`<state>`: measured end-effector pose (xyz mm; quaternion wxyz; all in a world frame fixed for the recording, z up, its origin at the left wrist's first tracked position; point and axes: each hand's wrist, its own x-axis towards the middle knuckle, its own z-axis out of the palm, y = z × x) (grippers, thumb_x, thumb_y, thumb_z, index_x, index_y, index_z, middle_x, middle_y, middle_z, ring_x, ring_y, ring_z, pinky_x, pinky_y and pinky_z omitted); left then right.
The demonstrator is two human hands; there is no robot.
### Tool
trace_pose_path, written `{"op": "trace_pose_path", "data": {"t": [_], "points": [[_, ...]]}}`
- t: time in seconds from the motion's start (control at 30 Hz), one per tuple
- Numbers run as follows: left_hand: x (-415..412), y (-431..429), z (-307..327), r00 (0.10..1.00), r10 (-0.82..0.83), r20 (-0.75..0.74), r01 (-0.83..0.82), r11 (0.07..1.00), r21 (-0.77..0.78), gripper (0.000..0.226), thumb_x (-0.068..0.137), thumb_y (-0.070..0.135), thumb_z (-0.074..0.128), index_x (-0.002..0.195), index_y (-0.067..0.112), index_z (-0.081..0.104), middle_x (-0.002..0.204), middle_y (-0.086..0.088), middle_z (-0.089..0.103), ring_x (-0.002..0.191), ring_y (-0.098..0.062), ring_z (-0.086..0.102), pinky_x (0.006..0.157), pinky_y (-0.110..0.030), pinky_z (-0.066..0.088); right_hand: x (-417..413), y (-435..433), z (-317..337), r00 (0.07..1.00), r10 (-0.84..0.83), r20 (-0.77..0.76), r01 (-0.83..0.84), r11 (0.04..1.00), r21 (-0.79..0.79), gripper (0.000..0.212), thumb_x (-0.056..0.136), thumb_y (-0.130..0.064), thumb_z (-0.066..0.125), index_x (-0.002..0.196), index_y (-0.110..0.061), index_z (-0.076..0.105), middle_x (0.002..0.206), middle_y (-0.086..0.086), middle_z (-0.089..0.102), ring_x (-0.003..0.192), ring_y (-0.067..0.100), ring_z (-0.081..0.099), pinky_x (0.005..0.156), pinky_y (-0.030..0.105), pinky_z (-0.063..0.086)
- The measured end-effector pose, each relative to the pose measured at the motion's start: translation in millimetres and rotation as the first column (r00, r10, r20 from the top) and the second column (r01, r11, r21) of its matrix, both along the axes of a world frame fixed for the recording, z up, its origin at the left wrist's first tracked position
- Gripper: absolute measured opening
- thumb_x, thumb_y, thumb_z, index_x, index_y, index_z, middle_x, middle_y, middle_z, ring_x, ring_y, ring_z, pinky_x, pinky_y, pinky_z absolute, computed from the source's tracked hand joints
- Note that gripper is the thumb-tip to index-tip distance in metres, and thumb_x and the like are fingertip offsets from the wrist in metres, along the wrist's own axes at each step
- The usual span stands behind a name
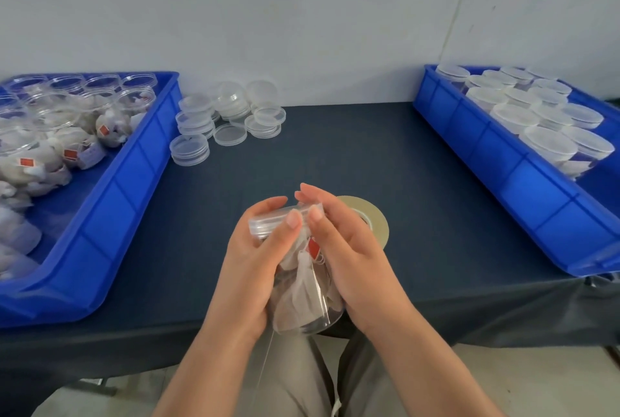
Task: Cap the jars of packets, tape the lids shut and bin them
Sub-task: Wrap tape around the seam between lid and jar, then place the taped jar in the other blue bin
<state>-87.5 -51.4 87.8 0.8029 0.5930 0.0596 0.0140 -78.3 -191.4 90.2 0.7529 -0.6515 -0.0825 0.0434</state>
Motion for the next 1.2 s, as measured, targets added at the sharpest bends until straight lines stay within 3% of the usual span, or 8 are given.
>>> {"op": "trace_pose_path", "data": {"t": [0.1,0.2,0.53,0.63,0.8,0.93,1.07,1.2], "points": [[0.2,-0.6,2.2,1.0,-0.012,0.029,0.012,1.0,0.008,0.071,0.063,0.072,0.089,0.122,0.037,0.071,0.119,-0.007,0.078,0.106,-0.027,0.078,0.078,-0.033,0.064,-0.4,-3.4,-3.0,0.999,0.039,-0.027,-0.036,0.993,0.113,0.037,0.1,-0.044,0.062,0.136,-0.043,0.069,0.131,-0.01,0.073,0.125,0.039,0.062,0.107,0.049,0.056],[-0.5,-0.2,3.0,0.999,-0.02,0.046,0.021,1.0,-0.02,0.079,0.057,0.075,0.092,0.122,0.035,0.072,0.119,-0.01,0.077,0.106,-0.029,0.077,0.081,-0.036,0.064,-1.3,-7.1,-1.2,0.997,0.073,-0.036,-0.066,0.983,0.172,0.04,0.102,-0.044,0.061,0.141,-0.039,0.067,0.143,-0.013,0.067,0.127,0.019,0.068,0.101,0.029,0.057],[-2.4,2.3,1.5,0.985,-0.061,0.162,0.028,0.98,0.199,0.089,0.065,0.09,0.075,0.136,0.038,0.063,0.126,0.0,0.075,0.111,-0.024,0.076,0.091,-0.045,0.063,-0.7,-20.3,-7.7,0.995,0.093,0.045,-0.095,0.995,0.033,0.054,0.099,-0.054,0.069,0.149,-0.038,0.06,0.138,-0.006,0.07,0.127,0.019,0.066,0.11,0.034,0.053],[-2.3,8.7,-2.4,0.969,-0.111,0.219,0.024,0.93,0.367,0.09,0.074,0.097,0.057,0.144,0.041,0.057,0.128,0.01,0.073,0.114,-0.015,0.074,0.092,-0.04,0.063,3.4,-40.5,0.0,0.984,0.172,0.038,-0.169,0.982,-0.083,0.049,0.101,-0.029,0.07,0.149,-0.026,0.06,0.141,0.0,0.07,0.13,0.016,0.066,0.105,0.029,0.053],[-11.6,-9.0,-8.8,0.942,-0.181,0.282,0.066,0.926,0.372,0.07,0.091,0.09,0.041,0.145,0.048,0.055,0.147,0.008,0.062,0.134,-0.019,0.062,0.107,-0.051,0.049,-0.3,-70.7,12.2,0.948,0.313,0.057,-0.259,0.865,-0.429,0.088,0.085,-0.009,0.088,0.16,-0.023,0.045,0.152,-0.003,0.059,0.14,0.018,0.058,0.118,0.045,0.047],[6.3,-36.6,12.2,0.982,-0.037,0.183,-0.011,0.966,0.257,0.087,0.063,0.094,0.052,0.132,0.041,0.061,0.15,0.005,0.05,0.138,-0.019,0.052,0.115,-0.048,0.041,-2.9,-88.7,29.5,0.978,0.171,0.117,-0.089,0.855,-0.511,0.089,0.073,-0.024,0.099,0.151,-0.034,0.057,0.141,-0.015,0.066,0.13,0.008,0.064,0.113,0.042,0.052],[30.7,-26.7,19.3,0.982,0.08,0.173,-0.106,0.983,0.147,0.024,0.095,0.046,0.048,0.109,0.031,0.061,0.131,0.008,0.058,0.133,-0.023,0.054,0.101,-0.041,0.045,11.9,-138.4,66.6,0.951,-0.101,0.294,0.268,0.745,-0.611,0.1,0.065,-0.062,0.092,0.154,-0.043,0.049,0.135,-0.034,0.06,0.126,-0.007,0.059,0.105,0.023,0.051],[26.7,3.6,-4.6,0.975,0.117,0.191,-0.134,0.988,0.08,0.037,0.1,0.046,0.04,0.109,0.02,0.065,0.119,0.006,0.072,0.113,-0.01,0.069,0.082,-0.026,0.063,50.0,-204.0,110.6,0.786,-0.451,0.422,0.615,0.642,-0.458,0.049,0.074,-0.043,0.091,0.115,-0.041,0.065,0.101,-0.045,0.063,0.093,-0.019,0.06,0.074,0.003,0.045]]}}
